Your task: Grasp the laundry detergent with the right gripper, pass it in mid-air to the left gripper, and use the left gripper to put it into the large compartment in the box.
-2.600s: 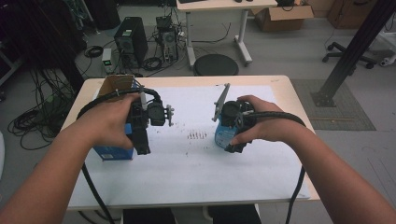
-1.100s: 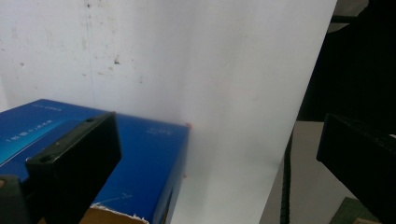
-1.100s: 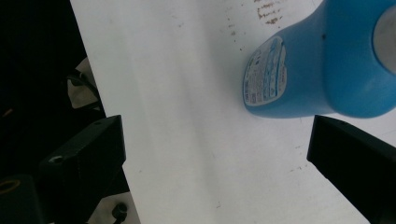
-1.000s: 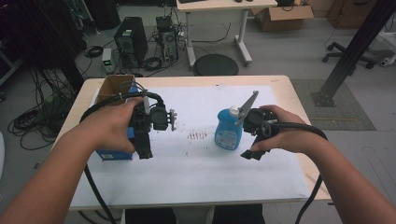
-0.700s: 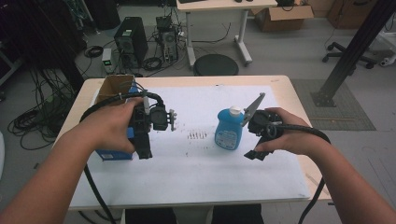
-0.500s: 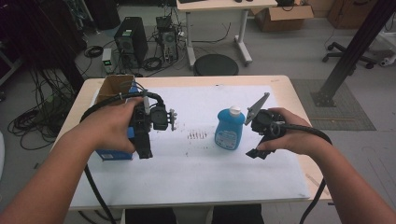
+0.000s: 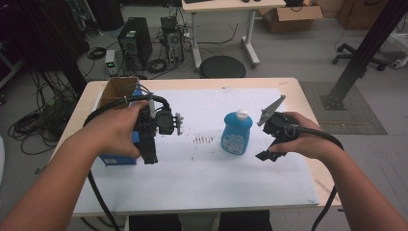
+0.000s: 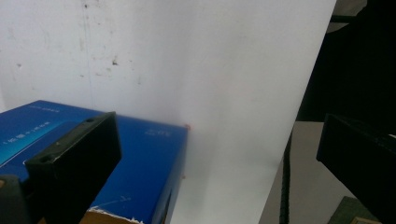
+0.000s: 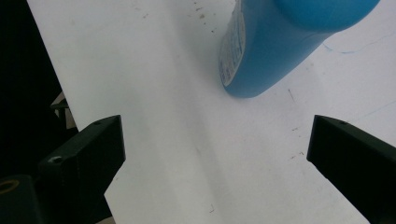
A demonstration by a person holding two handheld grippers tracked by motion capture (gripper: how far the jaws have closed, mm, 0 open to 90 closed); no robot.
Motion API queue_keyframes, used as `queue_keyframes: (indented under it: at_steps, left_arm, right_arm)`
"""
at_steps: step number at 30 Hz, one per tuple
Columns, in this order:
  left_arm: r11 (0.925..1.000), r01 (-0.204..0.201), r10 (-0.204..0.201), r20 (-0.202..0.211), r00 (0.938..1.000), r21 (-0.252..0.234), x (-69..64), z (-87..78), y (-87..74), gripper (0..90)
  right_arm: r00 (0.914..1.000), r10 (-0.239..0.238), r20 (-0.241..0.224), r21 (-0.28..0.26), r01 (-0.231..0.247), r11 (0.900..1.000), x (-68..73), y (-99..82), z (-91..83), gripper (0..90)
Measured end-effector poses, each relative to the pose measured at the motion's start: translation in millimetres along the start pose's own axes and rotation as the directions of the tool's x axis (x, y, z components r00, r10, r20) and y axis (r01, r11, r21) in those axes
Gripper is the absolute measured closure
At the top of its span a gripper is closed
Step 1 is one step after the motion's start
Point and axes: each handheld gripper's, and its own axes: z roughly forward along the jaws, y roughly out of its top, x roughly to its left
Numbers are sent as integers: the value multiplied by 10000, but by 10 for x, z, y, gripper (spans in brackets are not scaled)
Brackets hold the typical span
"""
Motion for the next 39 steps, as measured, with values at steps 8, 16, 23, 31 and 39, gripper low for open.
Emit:
queue_keyframes:
  at_steps: [8,16,23,31,39]
  left_arm:
    - [10000,54,-54,24,10000,-28,2,31,-17,5]
    - [9998,162,-162,53,9999,-98,-1,16,-42,5]
    - [9999,148,-147,66,9999,-65,-11,6,-30,5]
    - [9999,150,-150,76,9999,-57,-11,10,-19,5]
    - [9998,202,-202,101,9997,-61,-21,0,-45,5]
  right_arm:
    - [9999,167,30,-180,-167,9997,-65,-29,41,43]
    - [9999,142,13,-523,-141,9985,-141,-84,123,42]
    - [9999,161,-46,-629,-164,9979,-176,-102,214,42]
    - [9989,412,-223,-1337,-438,9901,-238,-141,319,41]
    - [9981,470,-411,-1549,-528,9865,-270,-130,446,41]
